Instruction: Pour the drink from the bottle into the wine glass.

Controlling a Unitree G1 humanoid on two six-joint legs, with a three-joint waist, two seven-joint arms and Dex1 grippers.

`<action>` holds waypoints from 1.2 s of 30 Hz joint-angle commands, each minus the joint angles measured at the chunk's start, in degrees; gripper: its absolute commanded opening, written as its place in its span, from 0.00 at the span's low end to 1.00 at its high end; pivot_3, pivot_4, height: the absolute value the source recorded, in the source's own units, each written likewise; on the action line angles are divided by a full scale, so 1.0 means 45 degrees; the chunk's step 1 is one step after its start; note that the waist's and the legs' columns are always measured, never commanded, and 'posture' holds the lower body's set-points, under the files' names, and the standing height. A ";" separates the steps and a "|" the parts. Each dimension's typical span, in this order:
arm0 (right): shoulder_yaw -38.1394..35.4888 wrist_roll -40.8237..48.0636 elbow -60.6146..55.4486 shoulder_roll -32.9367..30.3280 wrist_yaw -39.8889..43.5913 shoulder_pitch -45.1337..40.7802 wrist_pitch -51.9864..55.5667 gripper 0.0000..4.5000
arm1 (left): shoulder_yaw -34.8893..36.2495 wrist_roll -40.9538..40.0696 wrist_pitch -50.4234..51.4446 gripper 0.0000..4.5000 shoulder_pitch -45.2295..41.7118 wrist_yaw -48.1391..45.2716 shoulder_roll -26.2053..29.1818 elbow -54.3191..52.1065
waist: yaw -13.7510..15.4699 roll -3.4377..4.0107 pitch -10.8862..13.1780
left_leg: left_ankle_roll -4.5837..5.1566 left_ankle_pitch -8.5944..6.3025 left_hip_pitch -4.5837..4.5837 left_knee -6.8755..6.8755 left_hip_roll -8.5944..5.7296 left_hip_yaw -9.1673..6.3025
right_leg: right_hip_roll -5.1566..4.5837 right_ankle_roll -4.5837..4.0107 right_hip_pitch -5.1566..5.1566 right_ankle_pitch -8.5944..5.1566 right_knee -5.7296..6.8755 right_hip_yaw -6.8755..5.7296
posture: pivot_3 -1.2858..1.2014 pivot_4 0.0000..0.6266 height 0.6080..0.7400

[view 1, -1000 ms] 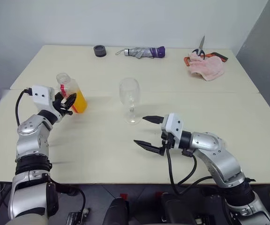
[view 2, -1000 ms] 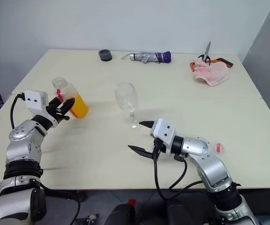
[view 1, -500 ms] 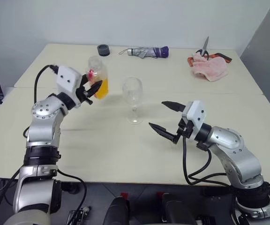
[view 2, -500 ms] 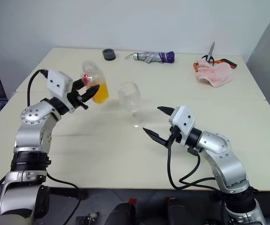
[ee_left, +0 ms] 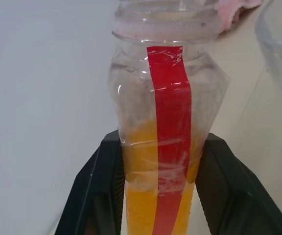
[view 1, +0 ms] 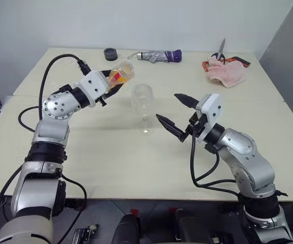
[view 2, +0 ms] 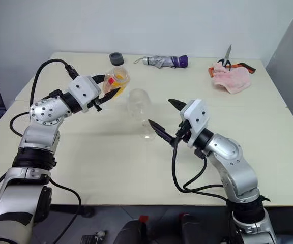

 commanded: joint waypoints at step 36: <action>-0.0199 0.0676 -0.0448 -0.0793 0.0309 0.0117 0.0177 1.00 | -0.1854 0.5822 -0.6496 0.37 -0.3215 0.5851 0.1604 0.3167 | -0.0002 0.0000 0.0000 | 0.0001 0.0000 -0.0004 0.0000 -0.0002 0.0000 | -0.0004 0.0000 -0.0006 0.0000 0.0009 -0.0008 | 0.52 0.24 1.00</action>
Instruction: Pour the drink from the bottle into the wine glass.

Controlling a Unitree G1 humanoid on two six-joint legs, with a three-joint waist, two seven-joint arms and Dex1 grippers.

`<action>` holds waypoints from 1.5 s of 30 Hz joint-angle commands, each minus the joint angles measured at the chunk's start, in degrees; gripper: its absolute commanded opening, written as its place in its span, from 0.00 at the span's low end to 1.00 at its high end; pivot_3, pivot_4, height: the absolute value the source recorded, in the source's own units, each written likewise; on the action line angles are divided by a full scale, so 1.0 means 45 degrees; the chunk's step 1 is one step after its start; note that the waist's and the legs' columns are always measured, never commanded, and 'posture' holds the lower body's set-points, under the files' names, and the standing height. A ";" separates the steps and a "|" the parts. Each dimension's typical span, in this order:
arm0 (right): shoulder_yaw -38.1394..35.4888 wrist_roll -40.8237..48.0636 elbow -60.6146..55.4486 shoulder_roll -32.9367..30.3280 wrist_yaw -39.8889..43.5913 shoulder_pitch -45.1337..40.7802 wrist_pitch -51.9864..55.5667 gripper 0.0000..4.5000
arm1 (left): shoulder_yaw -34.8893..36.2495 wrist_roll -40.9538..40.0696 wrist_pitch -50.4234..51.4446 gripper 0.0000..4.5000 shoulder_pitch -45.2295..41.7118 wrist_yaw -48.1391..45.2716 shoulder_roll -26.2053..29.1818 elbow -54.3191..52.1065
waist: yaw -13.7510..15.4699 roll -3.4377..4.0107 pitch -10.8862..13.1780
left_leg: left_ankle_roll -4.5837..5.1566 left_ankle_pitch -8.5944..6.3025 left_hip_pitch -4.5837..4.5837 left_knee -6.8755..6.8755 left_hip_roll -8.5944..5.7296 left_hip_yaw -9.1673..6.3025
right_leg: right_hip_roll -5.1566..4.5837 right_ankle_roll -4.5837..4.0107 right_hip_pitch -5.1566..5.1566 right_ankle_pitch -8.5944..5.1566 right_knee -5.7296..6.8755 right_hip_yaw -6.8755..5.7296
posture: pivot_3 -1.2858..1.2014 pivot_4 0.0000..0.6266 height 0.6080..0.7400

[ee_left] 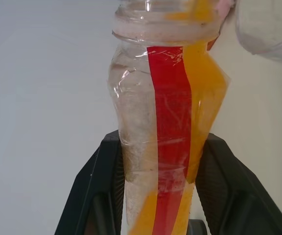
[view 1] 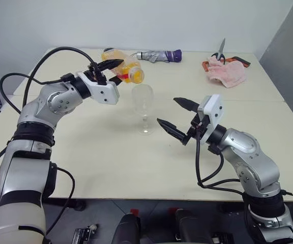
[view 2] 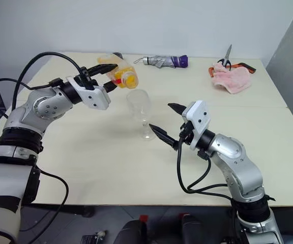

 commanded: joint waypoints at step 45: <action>0.0028 0.1212 -0.2352 -0.0070 -0.1385 0.0887 0.1778 1.00 | -0.1321 0.1830 -0.0595 0.37 -0.2201 0.3078 0.0697 0.1682 | -0.0001 0.0000 -0.0001 | -0.0001 0.0000 0.0001 0.0008 -0.0004 0.0003 | -0.0002 0.0000 0.0000 0.0000 0.0010 -0.0002 | 0.52 0.24 1.00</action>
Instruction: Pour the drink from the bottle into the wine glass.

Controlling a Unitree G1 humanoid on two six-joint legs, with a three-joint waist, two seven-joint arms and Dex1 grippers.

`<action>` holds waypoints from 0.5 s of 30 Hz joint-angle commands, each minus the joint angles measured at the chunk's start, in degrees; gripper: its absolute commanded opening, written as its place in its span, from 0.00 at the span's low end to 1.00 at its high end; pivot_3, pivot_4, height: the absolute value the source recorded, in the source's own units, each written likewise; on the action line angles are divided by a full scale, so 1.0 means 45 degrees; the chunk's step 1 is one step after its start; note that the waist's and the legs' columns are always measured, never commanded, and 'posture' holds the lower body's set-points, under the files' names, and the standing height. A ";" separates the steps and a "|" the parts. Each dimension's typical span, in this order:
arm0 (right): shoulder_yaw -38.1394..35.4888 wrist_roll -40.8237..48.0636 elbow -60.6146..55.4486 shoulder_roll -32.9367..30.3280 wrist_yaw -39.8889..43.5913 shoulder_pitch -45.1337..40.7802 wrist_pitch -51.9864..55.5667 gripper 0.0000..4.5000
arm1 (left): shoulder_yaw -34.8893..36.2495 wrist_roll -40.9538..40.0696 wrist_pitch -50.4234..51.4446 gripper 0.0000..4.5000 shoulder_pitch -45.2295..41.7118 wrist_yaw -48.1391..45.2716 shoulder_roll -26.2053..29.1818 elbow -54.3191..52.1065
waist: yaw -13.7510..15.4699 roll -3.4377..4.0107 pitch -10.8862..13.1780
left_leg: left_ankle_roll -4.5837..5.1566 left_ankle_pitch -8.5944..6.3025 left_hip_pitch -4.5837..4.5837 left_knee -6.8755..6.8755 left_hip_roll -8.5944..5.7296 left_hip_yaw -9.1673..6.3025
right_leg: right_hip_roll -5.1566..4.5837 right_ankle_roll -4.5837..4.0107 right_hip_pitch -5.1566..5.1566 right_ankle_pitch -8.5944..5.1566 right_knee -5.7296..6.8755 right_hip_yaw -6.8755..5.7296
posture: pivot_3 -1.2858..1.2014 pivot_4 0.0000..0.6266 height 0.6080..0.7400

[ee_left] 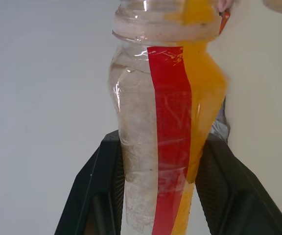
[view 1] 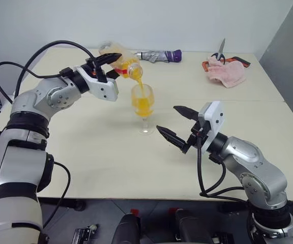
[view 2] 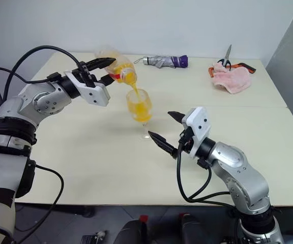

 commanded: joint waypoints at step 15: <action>0.0375 -0.0175 -0.0440 0.0092 -0.0282 0.0040 -0.0202 1.00 | -0.0079 0.0101 -0.0248 0.37 -0.0969 0.0839 0.0336 0.0194 | 0.0002 0.0000 0.0000 | 0.0000 0.0000 0.0000 0.0003 -0.0001 -0.0001 | -0.0001 0.0000 0.0000 0.0000 0.0002 -0.0003 | 0.52 0.24 1.00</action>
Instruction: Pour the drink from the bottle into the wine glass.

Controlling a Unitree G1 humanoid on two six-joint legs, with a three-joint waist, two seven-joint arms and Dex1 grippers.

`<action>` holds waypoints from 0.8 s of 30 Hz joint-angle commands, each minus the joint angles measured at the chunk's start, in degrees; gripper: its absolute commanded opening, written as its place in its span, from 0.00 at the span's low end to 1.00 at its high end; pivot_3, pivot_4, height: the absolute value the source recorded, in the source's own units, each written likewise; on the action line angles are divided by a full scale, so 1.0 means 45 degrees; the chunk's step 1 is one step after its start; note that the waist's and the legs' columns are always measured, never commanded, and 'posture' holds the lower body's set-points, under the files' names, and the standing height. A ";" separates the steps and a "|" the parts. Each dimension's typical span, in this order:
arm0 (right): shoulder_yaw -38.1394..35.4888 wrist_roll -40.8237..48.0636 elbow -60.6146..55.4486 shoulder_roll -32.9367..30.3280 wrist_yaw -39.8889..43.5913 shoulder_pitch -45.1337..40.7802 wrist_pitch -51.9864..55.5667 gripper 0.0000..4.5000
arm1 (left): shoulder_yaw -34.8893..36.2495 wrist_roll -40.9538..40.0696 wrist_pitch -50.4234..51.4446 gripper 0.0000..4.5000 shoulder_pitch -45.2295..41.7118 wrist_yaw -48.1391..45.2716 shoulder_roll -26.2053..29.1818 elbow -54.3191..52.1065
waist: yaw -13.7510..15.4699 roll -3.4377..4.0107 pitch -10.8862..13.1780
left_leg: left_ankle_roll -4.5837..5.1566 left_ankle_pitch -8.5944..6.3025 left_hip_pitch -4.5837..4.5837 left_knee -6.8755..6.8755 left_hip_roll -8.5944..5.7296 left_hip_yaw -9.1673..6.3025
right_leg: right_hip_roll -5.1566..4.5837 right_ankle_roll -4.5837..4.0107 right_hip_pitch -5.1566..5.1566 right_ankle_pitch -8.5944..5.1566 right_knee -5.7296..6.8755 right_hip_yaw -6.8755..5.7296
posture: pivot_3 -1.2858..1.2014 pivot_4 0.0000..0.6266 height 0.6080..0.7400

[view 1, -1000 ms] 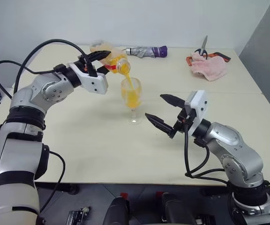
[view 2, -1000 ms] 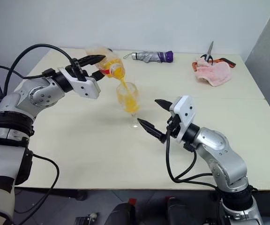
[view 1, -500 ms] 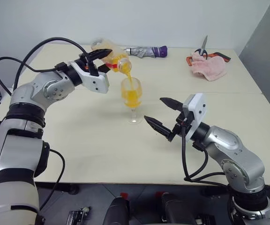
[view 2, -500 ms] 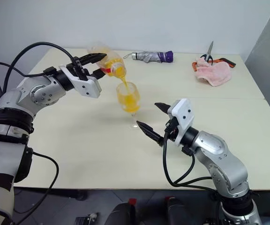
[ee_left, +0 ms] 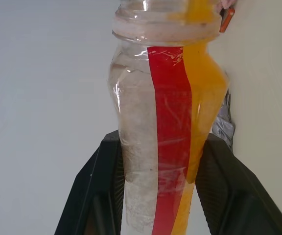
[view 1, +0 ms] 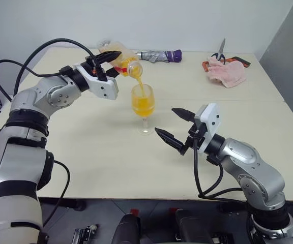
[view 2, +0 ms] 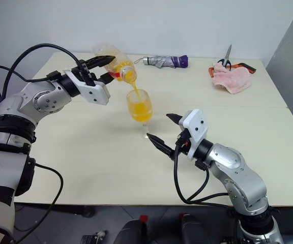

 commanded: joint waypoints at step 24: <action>0.0081 0.0132 -0.0463 0.0075 0.0093 -0.0095 -0.0074 1.00 | 0.1084 -0.3445 0.0725 0.37 0.0452 -0.1985 -0.0814 -0.0548 | -0.0008 0.0000 -0.0001 | 0.0000 0.0000 0.0002 0.0006 0.0001 0.0001 | 0.0000 -0.0001 0.0000 0.0000 0.0008 0.0002 | 0.52 0.24 1.00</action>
